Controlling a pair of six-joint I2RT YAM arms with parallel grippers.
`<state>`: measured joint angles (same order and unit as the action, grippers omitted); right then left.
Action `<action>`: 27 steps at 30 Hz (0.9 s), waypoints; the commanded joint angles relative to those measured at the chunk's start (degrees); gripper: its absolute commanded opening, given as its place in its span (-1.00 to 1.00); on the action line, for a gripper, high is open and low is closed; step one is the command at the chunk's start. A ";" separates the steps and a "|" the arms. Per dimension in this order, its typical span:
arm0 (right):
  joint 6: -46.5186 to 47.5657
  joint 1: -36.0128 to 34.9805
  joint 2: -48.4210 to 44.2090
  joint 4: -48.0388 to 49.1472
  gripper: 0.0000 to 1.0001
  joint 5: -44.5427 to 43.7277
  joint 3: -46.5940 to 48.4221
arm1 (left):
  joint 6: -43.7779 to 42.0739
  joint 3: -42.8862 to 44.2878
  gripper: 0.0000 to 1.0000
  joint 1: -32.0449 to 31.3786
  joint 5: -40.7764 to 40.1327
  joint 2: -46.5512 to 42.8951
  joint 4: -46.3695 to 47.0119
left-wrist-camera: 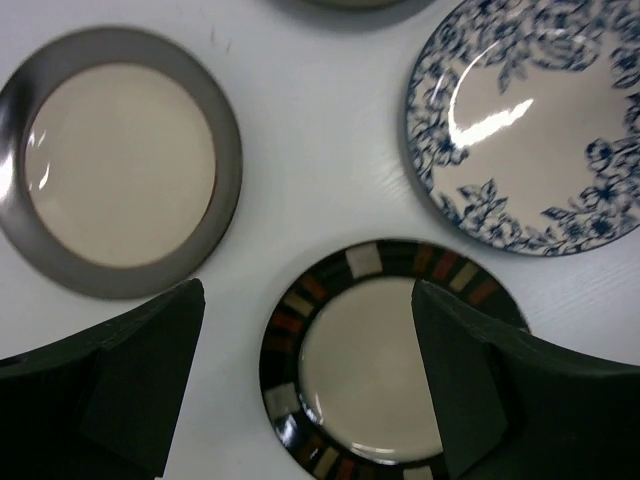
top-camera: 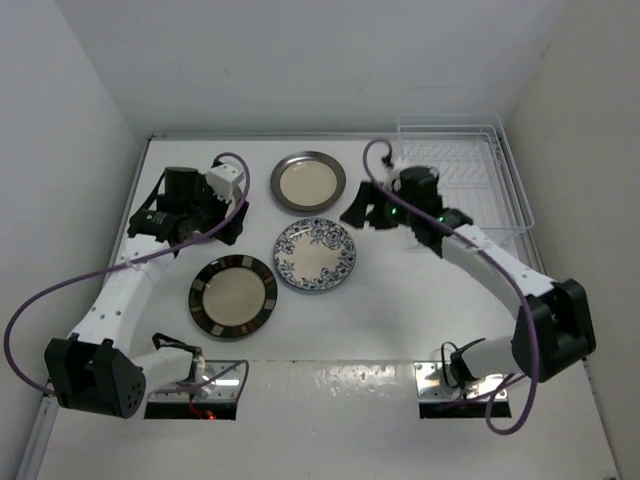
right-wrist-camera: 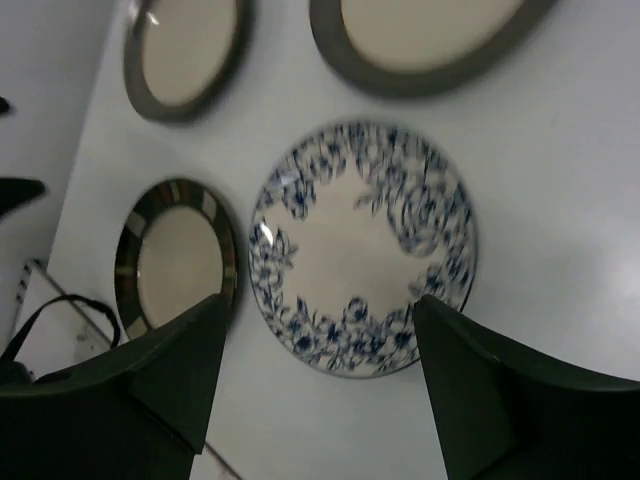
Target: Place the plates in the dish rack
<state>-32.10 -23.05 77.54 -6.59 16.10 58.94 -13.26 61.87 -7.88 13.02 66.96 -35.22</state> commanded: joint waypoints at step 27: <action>-31.01 -1.56 31.61 26.63 -0.35 -2.83 -17.36 | 3.41 -9.13 0.79 4.36 -5.55 -8.25 -0.37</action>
<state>-61.56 -24.49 105.34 20.71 14.55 42.30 -10.20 51.77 -4.01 6.31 59.02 -36.84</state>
